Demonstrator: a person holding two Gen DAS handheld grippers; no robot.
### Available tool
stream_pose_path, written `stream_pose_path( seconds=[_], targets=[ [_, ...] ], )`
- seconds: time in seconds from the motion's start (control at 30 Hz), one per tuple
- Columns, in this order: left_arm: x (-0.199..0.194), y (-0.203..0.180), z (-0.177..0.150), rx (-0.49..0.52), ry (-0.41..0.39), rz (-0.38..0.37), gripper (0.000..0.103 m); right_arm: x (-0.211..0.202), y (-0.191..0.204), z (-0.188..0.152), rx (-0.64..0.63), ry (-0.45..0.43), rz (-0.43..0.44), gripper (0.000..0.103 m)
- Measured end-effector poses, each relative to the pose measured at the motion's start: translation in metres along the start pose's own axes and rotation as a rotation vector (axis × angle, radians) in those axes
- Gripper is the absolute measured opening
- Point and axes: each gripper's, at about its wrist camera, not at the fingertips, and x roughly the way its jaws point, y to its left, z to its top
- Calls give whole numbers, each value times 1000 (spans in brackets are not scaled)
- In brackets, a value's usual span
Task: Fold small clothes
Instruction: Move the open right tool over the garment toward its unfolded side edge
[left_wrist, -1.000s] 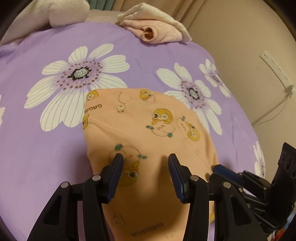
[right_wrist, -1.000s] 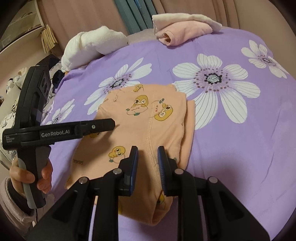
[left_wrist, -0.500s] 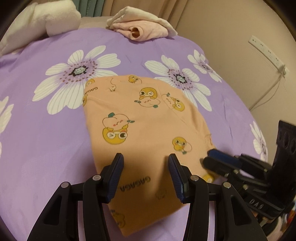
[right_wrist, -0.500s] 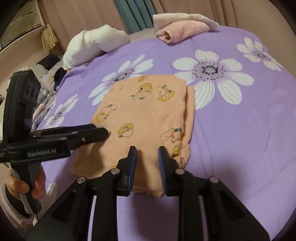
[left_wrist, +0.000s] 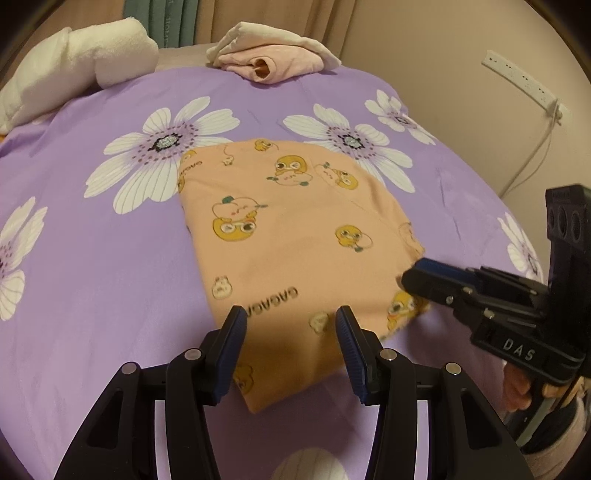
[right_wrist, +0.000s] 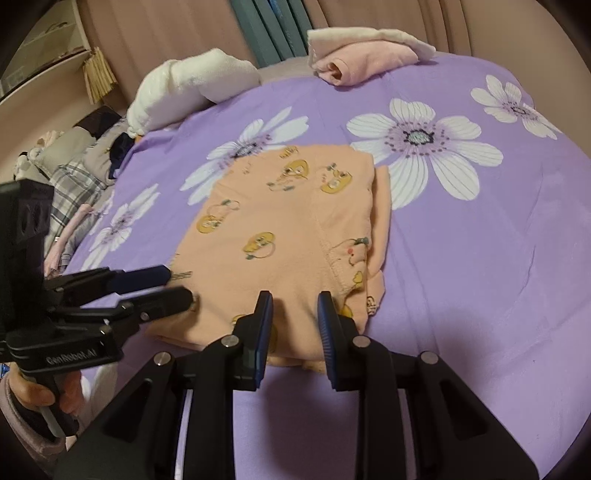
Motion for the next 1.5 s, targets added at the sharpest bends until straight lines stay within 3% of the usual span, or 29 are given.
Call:
stream_pose_path(
  seconds=[1.07, 1.3, 1.43, 1.5],
  targets=[
    [-7, 11, -26, -61, 47, -48, 48, -5, -9, -12, 43, 34, -8, 28],
    [-16, 28, -21, -158, 22, -100, 48, -13, -7, -9, 55, 5, 49, 32],
    [-10, 42, -16, -245, 34, -144, 48, 0, -9, -9, 79, 37, 68, 36],
    [-6, 51, -15, -299, 43, -178, 58, 5, -12, -10, 93, 49, 73, 39]
  ],
)
